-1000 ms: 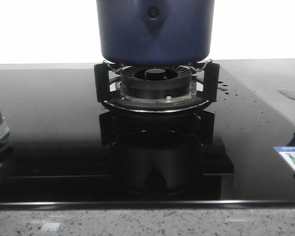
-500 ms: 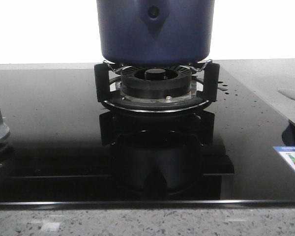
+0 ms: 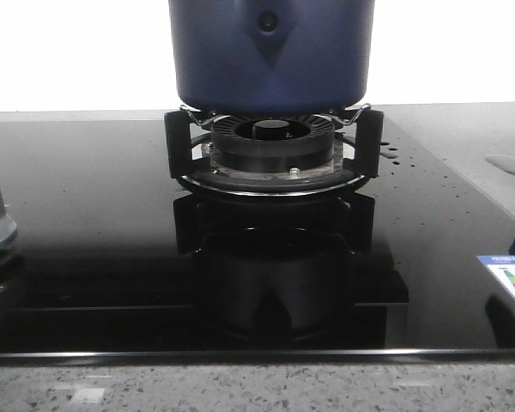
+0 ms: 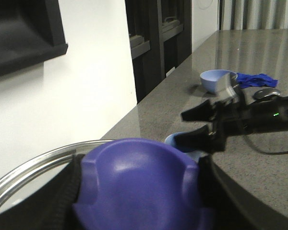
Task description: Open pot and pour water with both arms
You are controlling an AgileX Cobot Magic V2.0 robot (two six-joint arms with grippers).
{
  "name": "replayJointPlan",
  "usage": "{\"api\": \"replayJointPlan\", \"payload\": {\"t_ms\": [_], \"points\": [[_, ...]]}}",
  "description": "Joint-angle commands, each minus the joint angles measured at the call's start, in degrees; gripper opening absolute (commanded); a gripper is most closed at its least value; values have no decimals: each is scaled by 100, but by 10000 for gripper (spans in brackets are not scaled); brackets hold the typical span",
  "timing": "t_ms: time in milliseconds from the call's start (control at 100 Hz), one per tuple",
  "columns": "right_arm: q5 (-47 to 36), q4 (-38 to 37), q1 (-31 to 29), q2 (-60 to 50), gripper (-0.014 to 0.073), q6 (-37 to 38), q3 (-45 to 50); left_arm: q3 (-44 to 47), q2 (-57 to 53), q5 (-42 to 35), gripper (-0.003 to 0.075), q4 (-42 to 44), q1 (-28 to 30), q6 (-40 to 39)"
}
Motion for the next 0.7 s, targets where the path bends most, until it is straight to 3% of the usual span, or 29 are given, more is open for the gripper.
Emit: {"api": "replayJointPlan", "payload": {"t_ms": [0, 130, 230, 320, 480, 690], "points": [[-283, 104, -42, -437, 651, 22, -145, -185, 162, -252, 284, -841, -130, 328], [-283, 93, 29, -980, 642, 495, -145, -267, 621, -279, 284, -1358, -373, 838], [-283, 93, 218, -1337, 556, 562, -145, -422, 1050, -340, 284, -1427, -572, 1013], [-283, 93, 447, -1662, 374, 568, -145, -578, 1394, -367, 284, -1437, -725, 1023], [-283, -223, 804, -2234, -76, 568, -145, -764, 1897, -367, 284, -1462, -900, 1025], [-283, -355, 874, -2608, -64, 610, -145, -886, 2304, -402, 284, -1473, -924, 1035]]}}
